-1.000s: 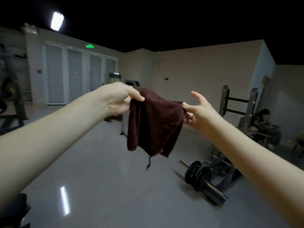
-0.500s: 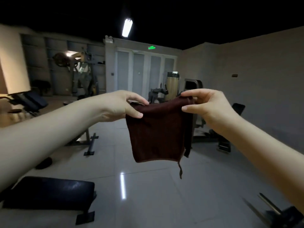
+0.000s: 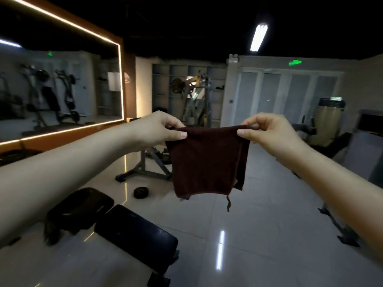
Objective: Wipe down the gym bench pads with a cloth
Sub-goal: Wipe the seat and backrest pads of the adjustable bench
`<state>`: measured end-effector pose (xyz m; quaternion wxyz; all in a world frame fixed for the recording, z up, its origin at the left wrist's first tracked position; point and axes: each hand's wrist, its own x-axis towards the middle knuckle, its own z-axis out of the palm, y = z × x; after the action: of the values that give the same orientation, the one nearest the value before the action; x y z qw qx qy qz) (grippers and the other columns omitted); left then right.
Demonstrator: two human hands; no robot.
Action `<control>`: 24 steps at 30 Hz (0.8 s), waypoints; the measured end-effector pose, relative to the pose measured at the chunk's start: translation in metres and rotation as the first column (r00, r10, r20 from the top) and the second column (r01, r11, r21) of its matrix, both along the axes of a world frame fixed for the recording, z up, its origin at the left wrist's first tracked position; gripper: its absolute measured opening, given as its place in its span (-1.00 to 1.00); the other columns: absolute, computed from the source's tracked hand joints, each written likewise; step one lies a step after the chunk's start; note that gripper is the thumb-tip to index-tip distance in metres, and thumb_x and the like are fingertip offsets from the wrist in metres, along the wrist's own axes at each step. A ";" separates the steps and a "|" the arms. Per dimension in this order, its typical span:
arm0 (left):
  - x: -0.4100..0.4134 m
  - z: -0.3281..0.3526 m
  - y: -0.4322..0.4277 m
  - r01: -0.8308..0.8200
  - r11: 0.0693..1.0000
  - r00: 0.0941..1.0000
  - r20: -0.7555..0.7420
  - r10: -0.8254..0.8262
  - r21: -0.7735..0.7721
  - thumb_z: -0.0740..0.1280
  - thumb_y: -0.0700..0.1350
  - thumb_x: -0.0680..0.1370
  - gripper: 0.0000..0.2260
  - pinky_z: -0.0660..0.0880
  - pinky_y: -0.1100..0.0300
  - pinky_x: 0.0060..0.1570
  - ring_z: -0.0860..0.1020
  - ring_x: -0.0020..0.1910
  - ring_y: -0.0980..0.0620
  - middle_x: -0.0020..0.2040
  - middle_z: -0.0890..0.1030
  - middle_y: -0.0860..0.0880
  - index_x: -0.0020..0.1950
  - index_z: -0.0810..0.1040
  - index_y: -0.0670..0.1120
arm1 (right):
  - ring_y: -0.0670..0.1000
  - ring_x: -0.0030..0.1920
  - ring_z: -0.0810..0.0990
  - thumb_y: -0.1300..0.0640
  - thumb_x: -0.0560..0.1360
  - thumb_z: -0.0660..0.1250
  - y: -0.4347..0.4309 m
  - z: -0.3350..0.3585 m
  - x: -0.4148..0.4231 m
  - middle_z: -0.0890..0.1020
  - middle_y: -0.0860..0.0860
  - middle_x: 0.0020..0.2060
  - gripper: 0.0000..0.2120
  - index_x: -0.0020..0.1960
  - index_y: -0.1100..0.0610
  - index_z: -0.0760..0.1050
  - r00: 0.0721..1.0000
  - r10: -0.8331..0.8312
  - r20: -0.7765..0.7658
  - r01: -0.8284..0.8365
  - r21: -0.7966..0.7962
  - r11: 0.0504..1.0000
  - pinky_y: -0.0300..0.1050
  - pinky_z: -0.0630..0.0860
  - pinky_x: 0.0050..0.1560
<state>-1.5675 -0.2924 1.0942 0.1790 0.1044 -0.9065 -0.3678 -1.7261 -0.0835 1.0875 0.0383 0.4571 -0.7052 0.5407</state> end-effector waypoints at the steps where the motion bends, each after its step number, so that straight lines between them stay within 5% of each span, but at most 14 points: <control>1: -0.011 0.003 -0.004 -0.020 1.000 1.000 -0.007 0.020 0.005 0.32 -0.09 0.57 -0.86 0.53 0.27 -0.10 0.63 -0.01 0.06 -0.05 0.67 -0.02 0.05 0.65 -0.05 | -0.22 -0.31 0.62 0.29 0.44 0.44 -0.009 0.004 -0.018 0.64 -0.09 -0.37 -0.88 -0.20 0.10 0.59 0.999 0.032 0.001 -0.032 -0.004 0.999 -0.40 0.50 -0.24; 4: -0.052 0.015 -0.015 -0.107 0.994 0.994 -0.026 0.107 0.009 0.31 -0.10 0.58 -0.85 0.56 0.17 0.01 0.64 -0.02 0.03 -0.05 0.68 -0.06 0.04 0.65 -0.09 | -0.13 -0.25 0.61 0.27 0.47 0.42 -0.037 0.019 -0.078 0.64 -0.04 -0.28 -0.87 -0.19 0.07 0.58 0.991 0.130 -0.011 -0.130 0.006 0.991 -0.28 0.54 -0.19; 7: -0.083 0.022 -0.024 -0.207 0.978 0.977 -0.052 0.206 -0.013 0.28 -0.09 0.59 -0.84 0.51 0.32 -0.16 0.63 -0.08 0.06 -0.08 0.66 -0.06 0.02 0.63 -0.10 | -0.12 -0.28 0.58 0.25 0.51 0.38 -0.070 0.026 -0.126 0.63 -0.04 -0.29 -0.89 -0.16 0.09 0.55 0.977 0.213 -0.022 -0.213 0.007 0.977 -0.23 0.52 -0.23; 12: -0.134 0.015 -0.060 -0.362 0.925 0.932 -0.084 0.354 -0.115 0.25 -0.01 0.61 -0.75 0.41 0.24 -0.27 0.50 -0.19 0.00 -0.10 0.59 -0.17 0.03 0.61 -0.16 | -0.21 -0.38 0.54 0.23 0.55 0.32 -0.140 0.017 -0.190 0.57 -0.13 -0.39 -0.85 -0.16 0.04 0.48 0.956 0.294 0.001 -0.294 -0.029 0.955 -0.34 0.45 -0.33; 15: -0.157 0.008 -0.093 -0.429 0.891 0.903 -0.095 0.419 -0.151 0.23 0.01 0.62 -0.70 0.35 0.38 -0.39 0.46 -0.31 0.14 -0.14 0.54 -0.13 0.06 0.60 -0.20 | -0.13 -0.35 0.51 0.17 0.59 0.28 -0.182 0.013 -0.215 0.53 -0.04 -0.32 -0.86 -0.14 0.01 0.45 0.946 0.325 -0.017 -0.325 0.020 0.946 -0.26 0.45 -0.32; 20: -0.192 0.003 -0.164 -0.452 0.865 0.892 -0.088 0.444 -0.216 0.24 0.02 0.61 -0.72 0.40 0.17 -0.15 0.56 -0.13 -0.02 -0.09 0.59 -0.18 -0.03 0.60 -0.17 | -0.09 -0.29 0.53 0.16 0.62 0.22 -0.254 0.009 -0.254 0.53 0.01 -0.23 -0.94 -0.01 0.13 0.43 0.934 0.351 -0.064 -0.341 0.133 0.931 -0.38 0.45 -0.42; 24: -0.215 -0.001 -0.219 -0.462 0.859 0.887 -0.114 0.447 -0.220 0.23 0.01 0.61 -0.78 0.35 0.24 -0.22 0.49 -0.32 0.31 -0.23 0.54 0.04 -0.16 0.55 -0.02 | -0.06 -0.24 0.54 0.12 0.62 0.21 -0.312 0.017 -0.283 0.54 0.02 -0.19 -0.91 0.04 0.13 0.44 0.918 0.370 -0.145 -0.345 0.175 0.922 -0.31 0.47 -0.32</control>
<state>-1.7830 -0.5111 1.0933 0.2987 0.2819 -0.8884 -0.2053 -2.0086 -0.3957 1.1046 -0.0331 0.6257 -0.6412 0.4431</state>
